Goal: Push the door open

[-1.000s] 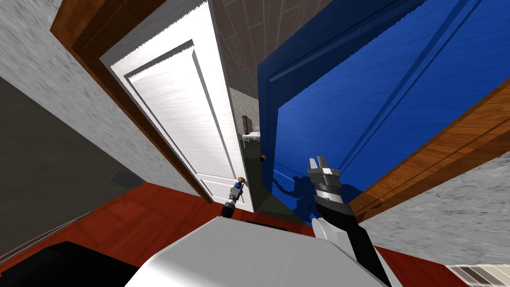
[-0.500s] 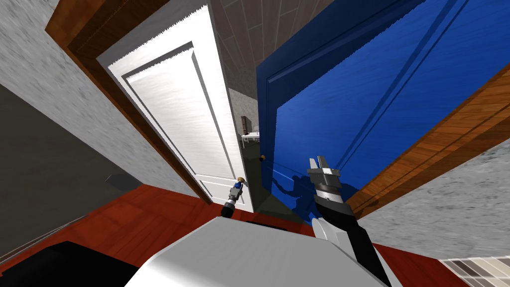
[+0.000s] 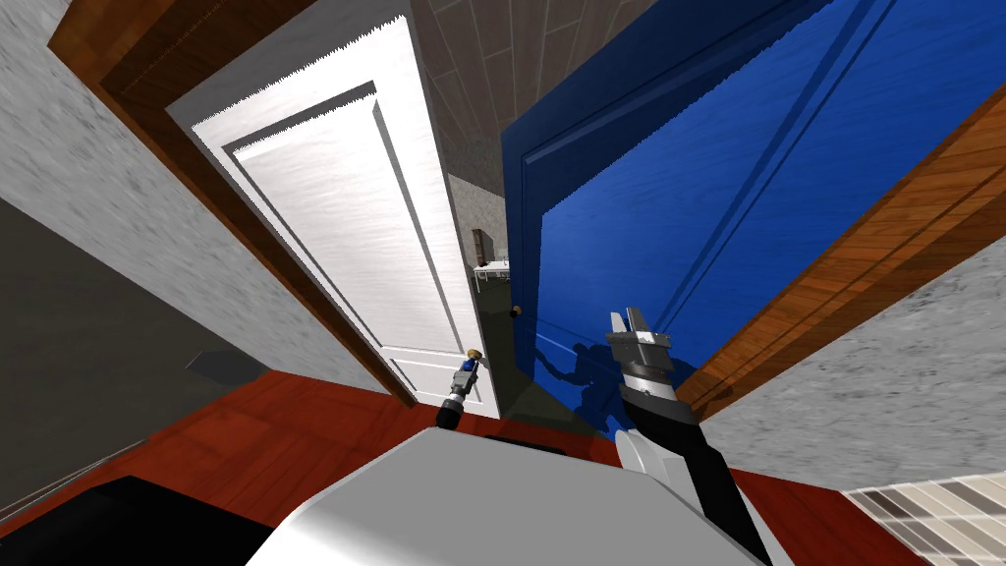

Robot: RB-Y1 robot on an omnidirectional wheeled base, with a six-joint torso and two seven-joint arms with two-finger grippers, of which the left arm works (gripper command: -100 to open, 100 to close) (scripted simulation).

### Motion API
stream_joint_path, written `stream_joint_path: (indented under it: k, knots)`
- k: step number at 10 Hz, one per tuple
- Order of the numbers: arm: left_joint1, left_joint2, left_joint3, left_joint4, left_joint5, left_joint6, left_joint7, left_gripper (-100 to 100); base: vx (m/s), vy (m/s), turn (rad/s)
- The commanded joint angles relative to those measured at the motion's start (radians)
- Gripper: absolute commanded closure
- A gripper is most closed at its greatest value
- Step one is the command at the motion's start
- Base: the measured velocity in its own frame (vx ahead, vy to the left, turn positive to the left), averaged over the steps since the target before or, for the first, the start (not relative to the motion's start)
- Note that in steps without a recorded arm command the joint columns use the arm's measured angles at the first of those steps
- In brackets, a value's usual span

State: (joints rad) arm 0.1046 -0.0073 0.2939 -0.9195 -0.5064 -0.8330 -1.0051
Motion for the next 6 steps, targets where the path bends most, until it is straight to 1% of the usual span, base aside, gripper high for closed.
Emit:
stream_joint_path:
  k: [1, 4, 5, 6]
  knots:
    - [-0.009, 0.020, 0.013, -0.006, 0.025, -0.006, 0.044, 100, 0.011, 0.014, -0.058]
    - [-0.014, 0.029, 0.015, -0.001, 0.058, -0.008, 0.111, 100, 0.014, 0.030, -0.050]
    - [-0.014, 0.029, 0.015, -0.001, 0.058, -0.008, 0.111, 100, 0.000, 0.022, -0.021]
    - [-0.016, 0.032, 0.015, 0.000, 0.070, -0.008, 0.136, 100, -0.003, 0.017, -0.019]
